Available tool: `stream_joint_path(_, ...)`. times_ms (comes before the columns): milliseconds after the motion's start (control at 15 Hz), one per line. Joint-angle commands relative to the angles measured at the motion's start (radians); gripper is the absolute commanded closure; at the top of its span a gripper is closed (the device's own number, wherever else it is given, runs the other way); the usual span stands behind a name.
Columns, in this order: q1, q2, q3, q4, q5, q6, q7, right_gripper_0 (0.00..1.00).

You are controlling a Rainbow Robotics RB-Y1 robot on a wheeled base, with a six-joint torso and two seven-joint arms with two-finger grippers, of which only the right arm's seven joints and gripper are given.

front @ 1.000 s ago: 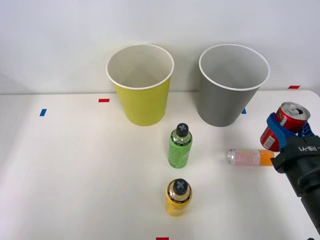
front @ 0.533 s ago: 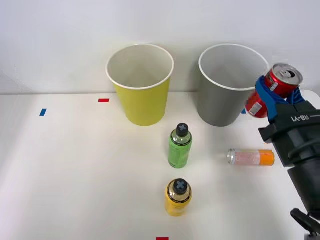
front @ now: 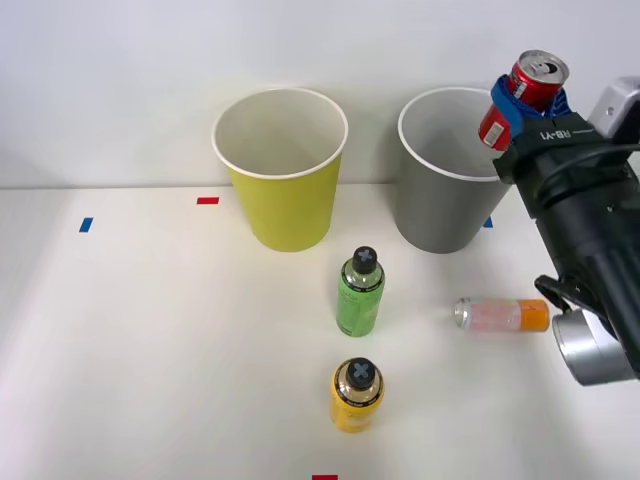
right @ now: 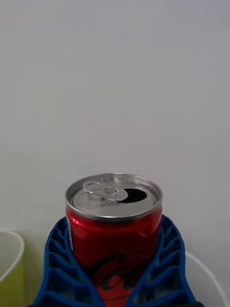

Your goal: Put cans in the gray bin, plastic bottles in the light green bin

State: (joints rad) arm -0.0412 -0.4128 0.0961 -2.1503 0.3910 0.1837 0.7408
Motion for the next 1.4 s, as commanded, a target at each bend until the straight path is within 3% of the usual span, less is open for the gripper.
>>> stream_joint_path(67, -0.106, -0.041, -0.003, 0.122, -0.061, 0.000, -0.009, 1.00)
stream_joint_path(333, -0.186, -0.090, 0.005, 0.225, -0.100, 0.000, -0.011, 1.00)
stream_joint_path(867, -0.396, -0.150, 0.125, 0.467, -0.172, 0.000, -0.027, 1.00)
stream_joint_path(1133, -0.398, -0.164, 0.131, 0.467, -0.167, 0.000, -0.020, 1.00)
stream_joint_path(1267, -0.398, -0.169, 0.143, 0.466, -0.166, 0.000, -0.026, 0.00)
stream_joint_path(1400, -0.398, -0.169, 0.148, 0.467, -0.164, 0.000, -0.023, 0.00)
